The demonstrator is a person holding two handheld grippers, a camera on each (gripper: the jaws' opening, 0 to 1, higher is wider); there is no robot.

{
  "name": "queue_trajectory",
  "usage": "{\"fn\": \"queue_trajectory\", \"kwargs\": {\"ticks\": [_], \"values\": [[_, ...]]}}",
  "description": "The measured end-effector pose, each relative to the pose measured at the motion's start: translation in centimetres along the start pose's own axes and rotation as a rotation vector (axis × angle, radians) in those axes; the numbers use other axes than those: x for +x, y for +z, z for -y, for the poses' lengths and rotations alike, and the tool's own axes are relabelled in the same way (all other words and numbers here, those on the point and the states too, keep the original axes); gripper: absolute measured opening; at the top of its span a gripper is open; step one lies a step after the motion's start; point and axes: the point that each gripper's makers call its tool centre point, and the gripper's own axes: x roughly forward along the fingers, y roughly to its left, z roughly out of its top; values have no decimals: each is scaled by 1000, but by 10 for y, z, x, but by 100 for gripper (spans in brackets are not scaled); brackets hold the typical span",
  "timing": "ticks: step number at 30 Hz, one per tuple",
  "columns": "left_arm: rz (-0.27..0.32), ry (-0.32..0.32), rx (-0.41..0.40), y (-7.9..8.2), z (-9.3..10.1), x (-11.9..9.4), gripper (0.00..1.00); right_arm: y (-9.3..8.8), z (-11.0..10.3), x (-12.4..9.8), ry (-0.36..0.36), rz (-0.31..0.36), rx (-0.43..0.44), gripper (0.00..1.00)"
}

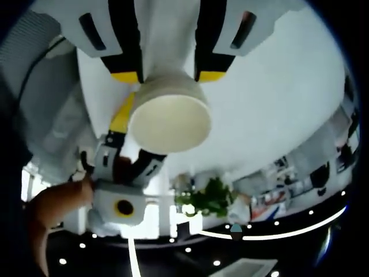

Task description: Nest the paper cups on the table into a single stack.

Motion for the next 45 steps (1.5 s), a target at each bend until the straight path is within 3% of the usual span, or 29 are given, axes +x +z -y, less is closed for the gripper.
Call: {"fn": "queue_trajectory", "kwargs": {"ticks": [29,45], "values": [[-64,-3,17,25,-96,18,33,27,94,29,13,34,46,33],[-77,11,23,40,-169,44,33,37,171,50,10,7,42,33]]}}
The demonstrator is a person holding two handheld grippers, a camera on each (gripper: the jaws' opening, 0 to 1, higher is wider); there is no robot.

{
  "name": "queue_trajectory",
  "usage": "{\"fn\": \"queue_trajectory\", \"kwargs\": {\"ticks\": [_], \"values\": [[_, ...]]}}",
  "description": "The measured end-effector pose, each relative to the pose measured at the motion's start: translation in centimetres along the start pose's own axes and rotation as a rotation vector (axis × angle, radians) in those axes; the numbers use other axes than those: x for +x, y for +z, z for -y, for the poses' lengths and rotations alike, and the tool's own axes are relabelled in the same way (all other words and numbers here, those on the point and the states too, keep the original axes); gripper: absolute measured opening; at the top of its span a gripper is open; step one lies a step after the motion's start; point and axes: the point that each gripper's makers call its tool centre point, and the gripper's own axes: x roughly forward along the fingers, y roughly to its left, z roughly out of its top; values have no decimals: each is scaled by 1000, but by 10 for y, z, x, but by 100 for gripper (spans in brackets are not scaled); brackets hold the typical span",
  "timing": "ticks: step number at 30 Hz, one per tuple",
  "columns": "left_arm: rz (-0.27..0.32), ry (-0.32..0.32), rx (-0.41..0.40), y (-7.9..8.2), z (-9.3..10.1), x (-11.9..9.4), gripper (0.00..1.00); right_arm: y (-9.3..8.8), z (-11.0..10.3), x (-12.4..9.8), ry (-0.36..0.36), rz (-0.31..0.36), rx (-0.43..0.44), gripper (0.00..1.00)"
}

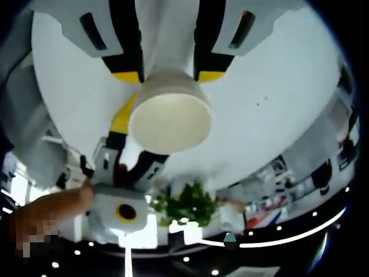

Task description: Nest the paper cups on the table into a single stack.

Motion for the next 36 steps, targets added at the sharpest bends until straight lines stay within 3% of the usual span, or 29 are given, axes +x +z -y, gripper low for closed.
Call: {"fn": "queue_trajectory", "kwargs": {"ticks": [7,19,36], "values": [[14,-11,-13,4,-26,4,33,8,23,8,-1,7,6,33],[-4,5,3,6,-49,6,33,15,43,18,1,16,-12,33],[-42,16,11,-14,-61,28,33,-9,56,36,-22,10,4,33]]}}
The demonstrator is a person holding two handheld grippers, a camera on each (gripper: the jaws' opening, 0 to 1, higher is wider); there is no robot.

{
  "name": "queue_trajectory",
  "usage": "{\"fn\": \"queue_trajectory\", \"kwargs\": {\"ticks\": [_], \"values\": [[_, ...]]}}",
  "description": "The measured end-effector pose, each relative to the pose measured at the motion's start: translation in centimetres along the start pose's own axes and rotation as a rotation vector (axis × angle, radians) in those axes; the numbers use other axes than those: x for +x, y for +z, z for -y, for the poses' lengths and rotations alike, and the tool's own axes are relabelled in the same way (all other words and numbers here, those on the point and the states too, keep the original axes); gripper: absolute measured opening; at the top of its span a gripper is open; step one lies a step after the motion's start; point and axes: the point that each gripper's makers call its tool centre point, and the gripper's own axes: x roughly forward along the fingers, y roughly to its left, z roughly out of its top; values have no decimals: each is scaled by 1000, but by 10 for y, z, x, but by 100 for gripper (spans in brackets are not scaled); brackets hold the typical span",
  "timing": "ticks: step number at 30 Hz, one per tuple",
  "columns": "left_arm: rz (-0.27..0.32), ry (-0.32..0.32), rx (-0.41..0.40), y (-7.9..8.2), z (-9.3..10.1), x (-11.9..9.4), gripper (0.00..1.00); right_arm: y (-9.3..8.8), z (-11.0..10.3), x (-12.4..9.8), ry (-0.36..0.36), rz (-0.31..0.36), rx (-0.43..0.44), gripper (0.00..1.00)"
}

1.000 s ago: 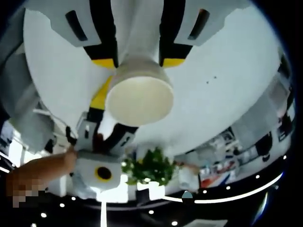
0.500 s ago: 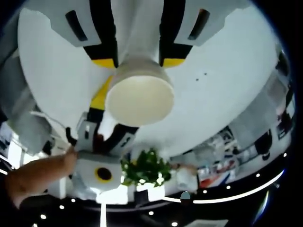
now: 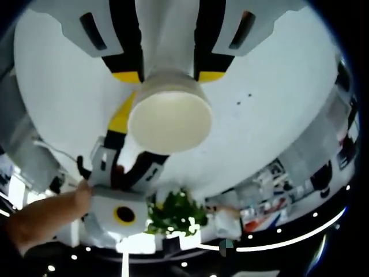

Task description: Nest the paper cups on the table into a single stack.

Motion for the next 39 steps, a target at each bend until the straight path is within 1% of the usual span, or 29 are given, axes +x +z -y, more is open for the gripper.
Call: {"fn": "queue_trajectory", "kwargs": {"ticks": [9,12,16,18,19,20,21,22,23,24,25,26,27,29,30,31,32,34,36,39], "values": [[-19,-20,-5,-12,9,8,33,-15,-6,2,3,-21,3,34],[-8,-16,-18,-10,7,7,33,-14,-4,3,-8,-11,11,34],[-11,-17,-38,-10,7,7,34,-14,-4,5,-11,-25,10,35],[-11,-21,-57,-9,8,7,34,-19,-4,6,-10,-69,8,36],[-12,-14,-60,-10,7,7,35,-23,0,5,-32,-102,1,39],[-18,5,-59,-10,5,6,40,-20,-1,5,-26,-85,9,44],[-20,29,-63,-12,2,6,48,-21,0,3,-29,-88,48,53],[-22,39,-62,-12,0,5,57,-22,1,3,-27,-93,43,60],[-15,47,-78,-12,-1,4,65,-23,2,2,-33,-98,46,65],[-9,82,-100,-13,-8,1,73,-21,4,-3,-34,-100,40,69],[20,100,-92,-9,-12,-2,80,-22,3,-5,-41,-103,41,71],[30,112,-98,-11,-12,-5,83,-21,5,-8,-49,-105,43,74],[35,125,-120,-12,-13,-9,86,-18,9,-12,-64,-93,45,78],[63,149,-161,-9,-19,-15,96,-13,15,-19,-87,-77,52,86],[60,186,-194,-11,-23,-20,99,-13,22,-24,-129,-84,35,93],[62,186,-205,-11,-22,-25,98,-7,29,-30,-165,-53,27,97],[106,202,-219,-5,-25,-31,99,-6,30,-34,-174,-42,41,98],[144,217,-226,-1,-25,-40,99,-3,33,-46,-206,-31,57,100],[140,238,-242,-3,-24,-48,99,-2,35,-56,-243,-21,64,100],[165,259,-253,-4,-19,-60,99,-3,29,-64,-249,6,99,100]]}}
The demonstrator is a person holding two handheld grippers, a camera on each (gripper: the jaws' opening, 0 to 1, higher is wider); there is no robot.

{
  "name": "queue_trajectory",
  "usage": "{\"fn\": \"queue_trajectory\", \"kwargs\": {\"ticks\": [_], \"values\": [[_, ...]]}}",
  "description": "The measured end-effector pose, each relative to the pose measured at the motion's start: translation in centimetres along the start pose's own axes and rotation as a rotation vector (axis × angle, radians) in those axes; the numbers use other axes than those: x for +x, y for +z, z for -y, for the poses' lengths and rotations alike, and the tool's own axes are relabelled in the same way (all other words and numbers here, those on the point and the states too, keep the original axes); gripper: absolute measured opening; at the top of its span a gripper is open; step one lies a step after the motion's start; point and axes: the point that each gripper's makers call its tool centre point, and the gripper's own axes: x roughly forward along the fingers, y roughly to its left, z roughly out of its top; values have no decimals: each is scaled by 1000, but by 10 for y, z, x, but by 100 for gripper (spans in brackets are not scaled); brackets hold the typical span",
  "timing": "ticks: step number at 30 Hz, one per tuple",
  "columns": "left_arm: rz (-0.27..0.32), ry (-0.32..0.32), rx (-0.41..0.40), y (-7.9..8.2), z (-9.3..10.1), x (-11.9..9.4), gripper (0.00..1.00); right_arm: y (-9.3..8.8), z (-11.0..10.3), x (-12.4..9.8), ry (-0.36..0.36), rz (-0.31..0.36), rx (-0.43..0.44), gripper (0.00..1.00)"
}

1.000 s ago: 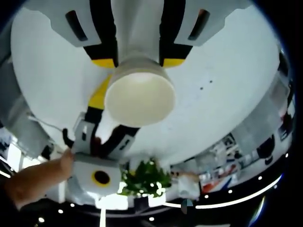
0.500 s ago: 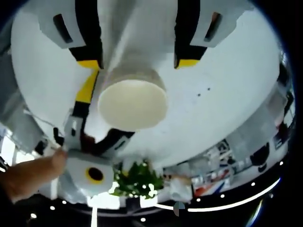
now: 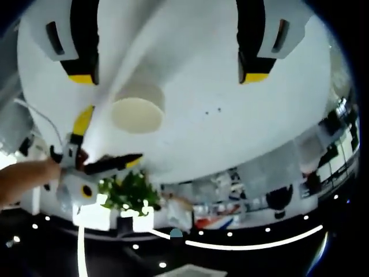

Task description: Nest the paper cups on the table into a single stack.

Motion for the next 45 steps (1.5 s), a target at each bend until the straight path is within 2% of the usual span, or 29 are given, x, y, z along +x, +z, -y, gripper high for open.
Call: {"fn": "queue_trajectory", "kwargs": {"ticks": [3,5,9,11,15,19,26,29,34,39,42,45], "values": [[2,17,8,0,-1,-11,99,0,-3,-7,-23,14,8,100],[6,42,16,1,-2,-20,99,2,-7,-12,-28,40,49,100],[70,49,35,7,2,-33,99,4,-14,-27,-38,61,31,100],[90,58,61,4,4,-44,99,7,-16,-36,-56,83,-11,100],[99,78,29,-4,4,-60,99,12,-31,-53,-55,123,-9,100],[105,92,17,-14,14,-76,99,10,-39,-67,-71,127,-16,100],[148,149,-50,-26,30,-109,99,-5,-60,-95,-93,111,-15,100],[163,168,-45,-30,38,-125,99,-13,-70,-110,-106,108,-5,100],[173,206,-100,-42,46,-149,99,-19,-78,-132,-132,130,3,100],[139,233,-79,-64,58,-166,99,-27,-90,-149,-148,140,15,100],[171,233,-117,-70,72,-177,99,-37,-97,-156,-154,136,19,100],[167,233,-151,-80,83,-186,99,-46,-100,-168,-173,136,34,100]]}}
